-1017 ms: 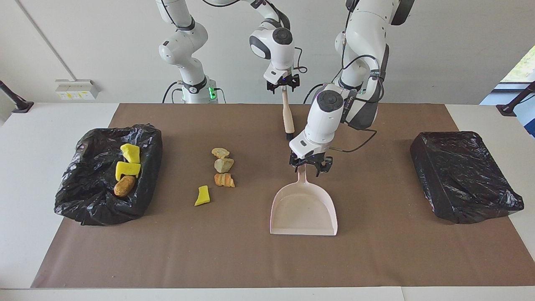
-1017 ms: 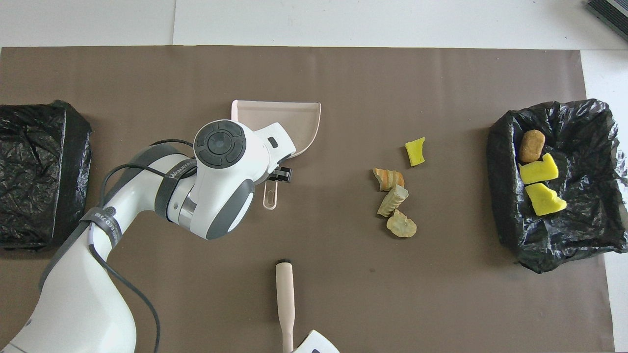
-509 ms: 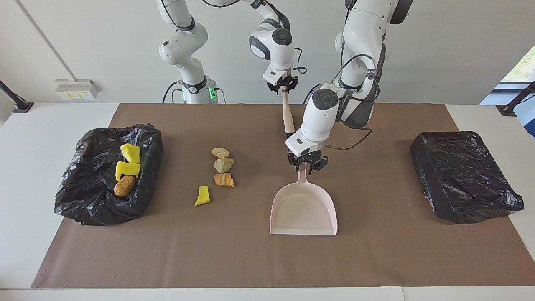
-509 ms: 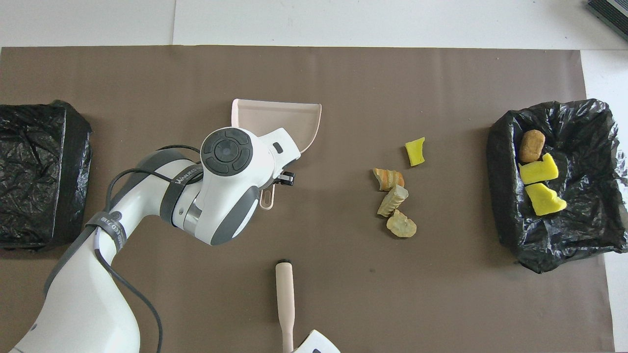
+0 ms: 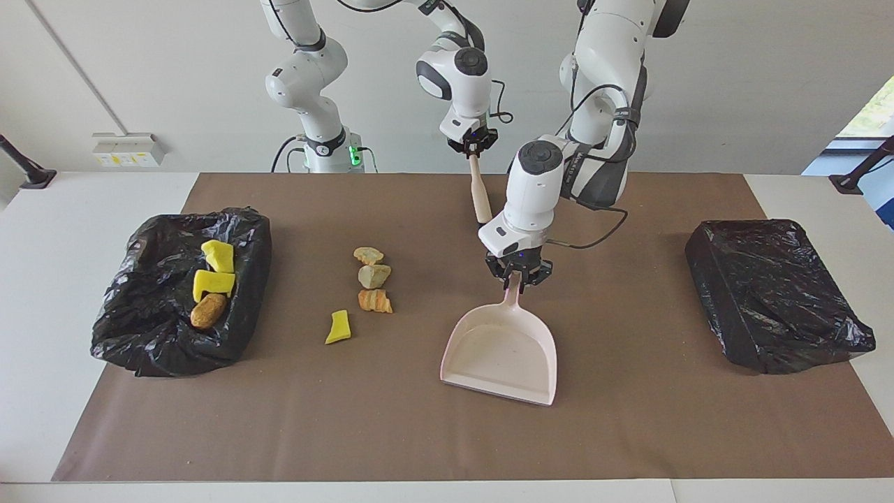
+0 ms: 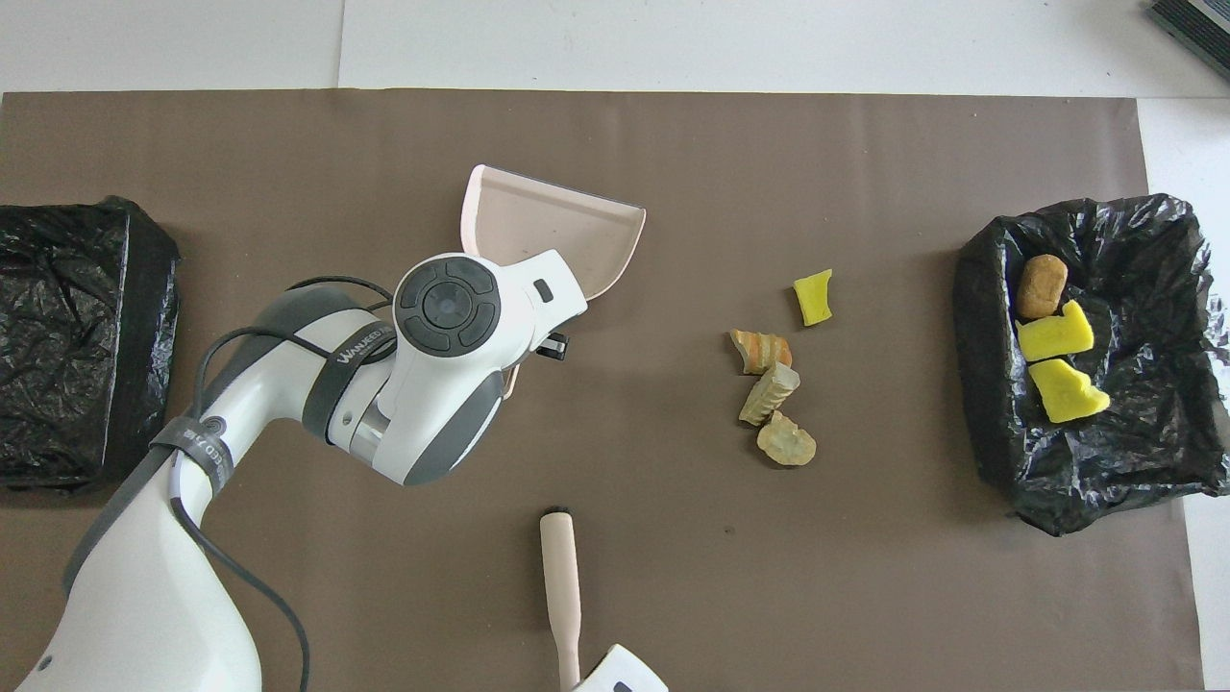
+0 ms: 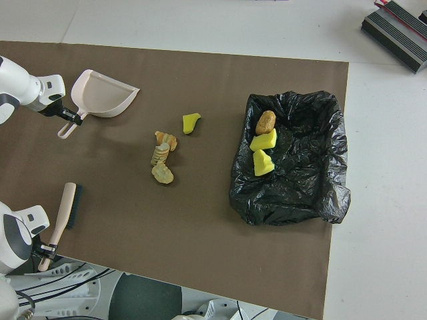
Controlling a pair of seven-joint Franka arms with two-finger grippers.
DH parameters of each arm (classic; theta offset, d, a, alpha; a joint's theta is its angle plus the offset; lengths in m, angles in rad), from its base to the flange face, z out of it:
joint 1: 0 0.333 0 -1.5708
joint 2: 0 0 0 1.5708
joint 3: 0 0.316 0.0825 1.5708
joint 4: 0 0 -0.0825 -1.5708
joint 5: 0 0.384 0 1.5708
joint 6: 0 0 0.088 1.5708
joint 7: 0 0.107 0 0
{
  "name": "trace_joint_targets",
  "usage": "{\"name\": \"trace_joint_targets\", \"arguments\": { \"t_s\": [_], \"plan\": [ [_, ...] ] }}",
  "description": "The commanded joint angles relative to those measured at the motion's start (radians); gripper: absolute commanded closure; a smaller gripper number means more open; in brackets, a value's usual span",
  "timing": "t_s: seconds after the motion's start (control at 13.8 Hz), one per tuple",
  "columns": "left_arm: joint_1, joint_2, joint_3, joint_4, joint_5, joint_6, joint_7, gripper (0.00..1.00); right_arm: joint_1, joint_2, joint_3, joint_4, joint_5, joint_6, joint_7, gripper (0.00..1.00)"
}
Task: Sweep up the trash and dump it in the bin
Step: 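Grasp the brush with the right gripper and move it behind the scraps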
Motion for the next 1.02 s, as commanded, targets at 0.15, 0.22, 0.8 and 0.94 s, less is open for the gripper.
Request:
{"name": "trace_joint_targets", "arguments": {
  "t_s": [0.15,0.22,0.8,0.94],
  "plan": [
    [-0.008,-0.048,0.012,-0.033,0.02,-0.017,0.211,1.0,-0.135,-0.158,-0.006,-0.009,-0.024,-0.223,-0.127,1.0],
    [-0.001,-0.048,0.012,-0.033,0.02,-0.017,0.297,1.0,-0.177,-0.19,-0.004,-0.009,-0.049,-0.279,-0.156,1.0],
    [0.024,-0.054,0.011,-0.05,0.017,-0.054,0.78,0.96,-0.66,-0.36,-0.006,0.047,-0.191,-0.619,-0.584,1.0],
    [0.03,-0.059,0.011,-0.058,0.017,-0.055,0.917,1.0,-0.791,-0.353,0.002,0.062,-0.269,-0.63,-0.667,1.0]
  ]
}}
